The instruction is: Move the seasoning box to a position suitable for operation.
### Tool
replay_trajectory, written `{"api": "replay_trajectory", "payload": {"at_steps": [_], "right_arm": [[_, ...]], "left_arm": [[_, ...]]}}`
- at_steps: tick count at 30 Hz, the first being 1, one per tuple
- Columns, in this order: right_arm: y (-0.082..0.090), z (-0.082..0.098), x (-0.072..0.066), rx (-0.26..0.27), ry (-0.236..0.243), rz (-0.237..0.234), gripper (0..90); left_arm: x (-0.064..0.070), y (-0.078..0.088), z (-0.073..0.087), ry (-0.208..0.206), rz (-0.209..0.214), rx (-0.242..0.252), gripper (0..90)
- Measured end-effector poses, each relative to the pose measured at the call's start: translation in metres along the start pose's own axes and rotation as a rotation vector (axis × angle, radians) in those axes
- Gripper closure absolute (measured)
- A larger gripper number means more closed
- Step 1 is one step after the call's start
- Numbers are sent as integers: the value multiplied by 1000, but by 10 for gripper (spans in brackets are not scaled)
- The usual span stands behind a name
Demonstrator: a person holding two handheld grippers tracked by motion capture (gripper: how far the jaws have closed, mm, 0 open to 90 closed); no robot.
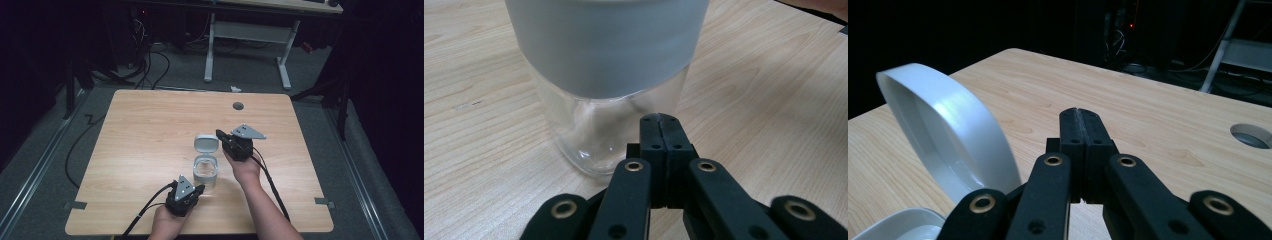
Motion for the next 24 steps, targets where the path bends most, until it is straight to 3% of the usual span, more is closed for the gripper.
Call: {"api": "replay_trajectory", "payload": {"at_steps": [7, 16, 24], "right_arm": [[5, 2, -7, 5, 7, -19, 900], [18, 12, -25, 20, 23, -50, 900], [31, 23, -28, 34, 19, -50, 900]], "left_arm": [[1, -1, 0, 0, 0, 2, 900], [0, 0, -1, -3, -5, 8, 900], [-1, 2, 0, -2, -3, 6, 900]]}}
Point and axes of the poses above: each handheld gripper's, and its own axes: y roughly backward along the jaws, z roughly out of its underside, x roughly to its right, the point moved 2 cm from there along -y, roughly forward along the jaws, and after that the axes turned 2 degrees about y, right-handed, at the moved point
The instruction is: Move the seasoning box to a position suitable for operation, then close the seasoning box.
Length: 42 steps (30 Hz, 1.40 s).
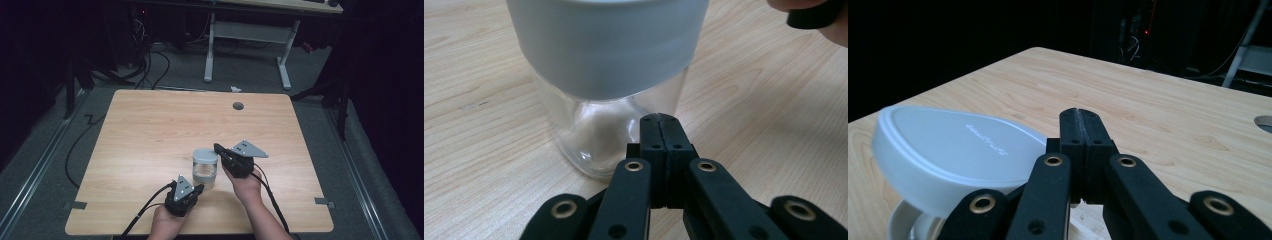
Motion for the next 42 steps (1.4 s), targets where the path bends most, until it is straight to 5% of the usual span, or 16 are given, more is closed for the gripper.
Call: {"api": "replay_trajectory", "payload": {"at_steps": [12, 22, 27, 28, 29, 31, 32, 36, 42], "right_arm": [[11, 4, -19, 1, 22, -32, 900], [24, 8, -8, 10, -3, 9, 896], [33, 18, 13, -17, -22, 67, 881], [37, 25, 23, -31, -24, 93, 874], [37, 25, 23, -31, -24, 93, 874], [42, 33, 34, -48, -34, 122, 867], [48, 40, 44, -67, -36, 150, 851], [58, 49, 59, -92, -33, 196, 826], [81, 71, 95, -124, -97, 293, 796]], "left_arm": [[1, -2, -1, 0, 5, 2, 900], [-4, 15, -8, -6, 1, 10, 880], [-34, 38, -21, -34, -65, 35, 808], [-53, 46, -31, -21, -108, 55, 751], [-53, 46, -31, -21, -108, 55, 725], [-73, 54, -41, -10, -155, 69, 691], [-92, 61, -53, -4, -214, 103, 638], [-117, 70, -72, 9, -287, 148, 573], [-147, 79, -97, -1, -367, 194, 531]]}}
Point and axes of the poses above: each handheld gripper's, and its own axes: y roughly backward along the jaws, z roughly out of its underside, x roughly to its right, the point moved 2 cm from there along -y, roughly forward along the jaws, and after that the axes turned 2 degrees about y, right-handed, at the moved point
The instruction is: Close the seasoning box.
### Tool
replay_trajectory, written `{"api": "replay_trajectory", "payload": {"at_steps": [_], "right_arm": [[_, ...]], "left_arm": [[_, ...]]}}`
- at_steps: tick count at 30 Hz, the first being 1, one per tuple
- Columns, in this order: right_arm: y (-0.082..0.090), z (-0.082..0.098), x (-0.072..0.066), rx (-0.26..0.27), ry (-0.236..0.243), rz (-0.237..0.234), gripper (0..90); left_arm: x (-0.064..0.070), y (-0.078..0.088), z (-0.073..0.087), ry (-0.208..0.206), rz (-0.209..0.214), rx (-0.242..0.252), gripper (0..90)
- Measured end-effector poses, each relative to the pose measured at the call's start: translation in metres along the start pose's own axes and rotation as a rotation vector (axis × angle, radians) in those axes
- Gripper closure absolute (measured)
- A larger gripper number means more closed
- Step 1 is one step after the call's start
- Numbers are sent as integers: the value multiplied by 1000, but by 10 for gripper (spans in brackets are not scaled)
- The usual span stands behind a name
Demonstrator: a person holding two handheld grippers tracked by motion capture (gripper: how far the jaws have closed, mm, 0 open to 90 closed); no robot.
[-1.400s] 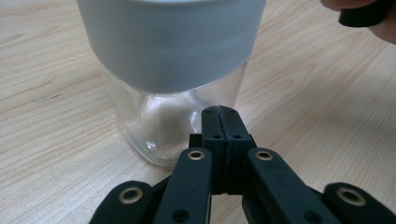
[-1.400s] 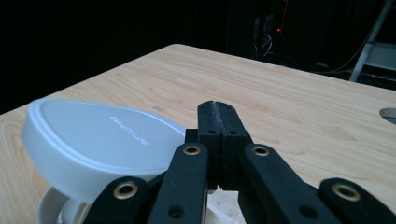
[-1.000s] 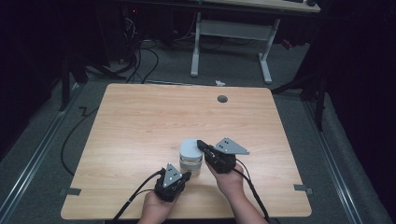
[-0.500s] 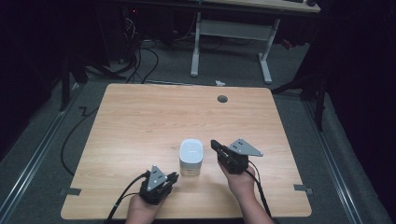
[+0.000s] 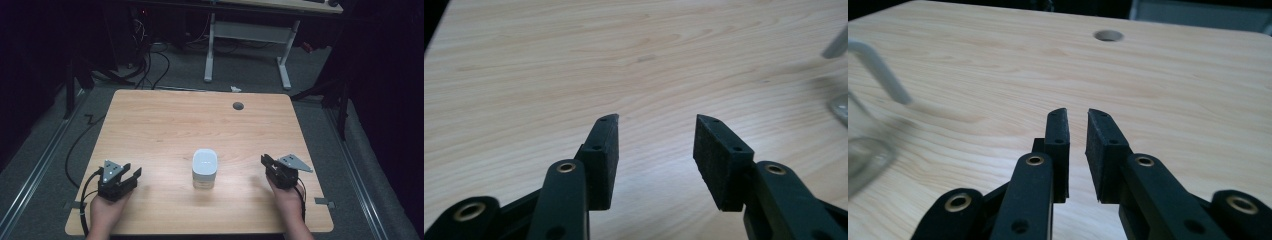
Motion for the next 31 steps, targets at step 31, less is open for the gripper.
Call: {"api": "replay_trajectory", "payload": {"at_steps": [31], "right_arm": [[39, 39, 24, -25, -44, 85, 641]], "left_arm": [[-13, 21, 19, -62, -61, 24, 523]]}}
Point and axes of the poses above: each handheld gripper's, and its own axes: y roughly backward along the jaws, z roughly out of its underside, x roughly to its right, the point moved 2 cm from there along -y, roughly forward along the jaws, and after that the axes turned 2 degrees about y, right-handed, at the moved point
